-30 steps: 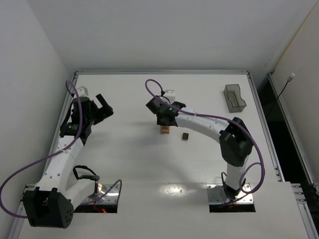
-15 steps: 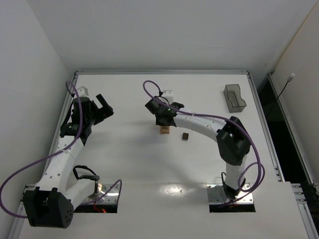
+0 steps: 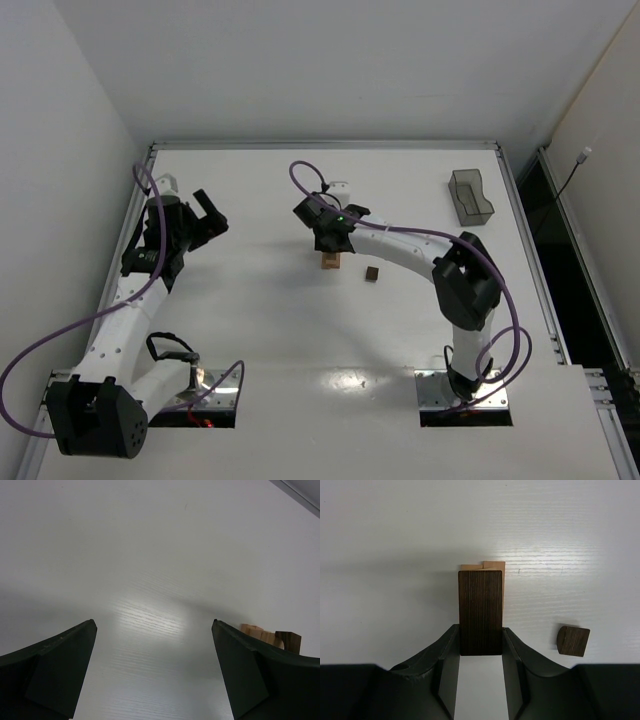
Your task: Build the wood block tower
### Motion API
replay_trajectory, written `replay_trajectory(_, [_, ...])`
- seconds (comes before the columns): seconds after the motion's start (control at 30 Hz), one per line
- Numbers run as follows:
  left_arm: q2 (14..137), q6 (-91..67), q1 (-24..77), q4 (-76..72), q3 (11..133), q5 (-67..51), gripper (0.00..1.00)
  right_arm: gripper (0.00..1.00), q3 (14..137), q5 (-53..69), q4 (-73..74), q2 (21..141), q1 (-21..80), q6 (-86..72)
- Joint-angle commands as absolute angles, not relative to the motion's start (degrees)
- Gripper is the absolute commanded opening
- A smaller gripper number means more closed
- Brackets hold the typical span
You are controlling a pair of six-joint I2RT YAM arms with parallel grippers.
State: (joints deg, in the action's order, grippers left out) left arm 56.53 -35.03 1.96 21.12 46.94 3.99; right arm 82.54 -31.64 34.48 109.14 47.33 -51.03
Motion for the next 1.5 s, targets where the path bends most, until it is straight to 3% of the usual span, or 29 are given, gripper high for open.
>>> replay_trajectory(0.0, [56.51, -35.42, 2.37, 19.16, 46.67, 3.69, 1.00, 0.00, 81.83, -31.55, 33.22, 109.07, 47.02, -51.94])
replay_trajectory(0.33, [56.51, -35.42, 2.37, 19.16, 46.67, 3.69, 1.00, 0.02, 81.21, -30.41, 33.22, 109.07, 47.02, -52.47])
replay_trajectory(0.37, [56.51, -35.42, 2.37, 19.16, 46.67, 3.69, 1.00, 0.10, 81.21, -30.41, 33.22, 109.07, 47.02, -52.47])
replay_trajectory(0.4, [56.51, -35.42, 2.37, 19.16, 46.67, 3.69, 1.00, 0.31, 81.21, -30.41, 33.22, 109.07, 47.02, -51.86])
replay_trajectory(0.47, [56.51, -35.42, 2.37, 19.16, 46.67, 3.69, 1.00, 0.44, 81.21, -30.41, 33.22, 109.07, 47.02, -51.86])
replay_trajectory(0.5, [56.51, -35.42, 2.37, 19.16, 46.67, 3.69, 1.00, 0.62, 81.21, -30.41, 32.61, 109.07, 47.02, -51.07])
replay_trajectory(0.6, [56.51, -35.42, 2.37, 19.16, 46.67, 3.69, 1.00, 0.81, 80.60, -30.41, 32.09, 108.46, 47.02, -50.46])
replay_trajectory(0.63, [56.51, -35.42, 2.37, 19.16, 46.67, 3.69, 1.00, 0.93, 80.60, -29.89, 32.08, 107.94, 47.02, -50.45])
replay_trajectory(0.7, [56.51, -35.42, 2.37, 19.16, 46.67, 3.69, 1.00, 1.00, 79.37, -29.19, 29.98, 107.31, 47.02, -47.66])
replay_trajectory(0.93, [55.90, -35.42, 2.37, 19.16, 46.14, 3.69, 1.00, 1.00, 70.94, -25.67, 17.15, 96.87, 48.34, -27.98])
replay_trajectory(1.13, [55.37, -31.56, 2.37, 20.21, 46.14, 4.31, 1.00, 1.00, 61.36, -23.65, 13.89, 79.39, 46.41, -6.44])
replay_trajectory(1.3, [56.51, -27.17, 0.71, 22.50, 49.65, -1.39, 1.00, 1.00, 55.90, -15.67, 26.17, 68.21, 42.46, 8.94])
replay_trajectory(1.47, [61.78, -26.10, 0.00, 23.03, 52.03, -9.92, 1.00, 0.85, 53.96, -9.40, 35.76, 65.30, 36.57, 13.71])
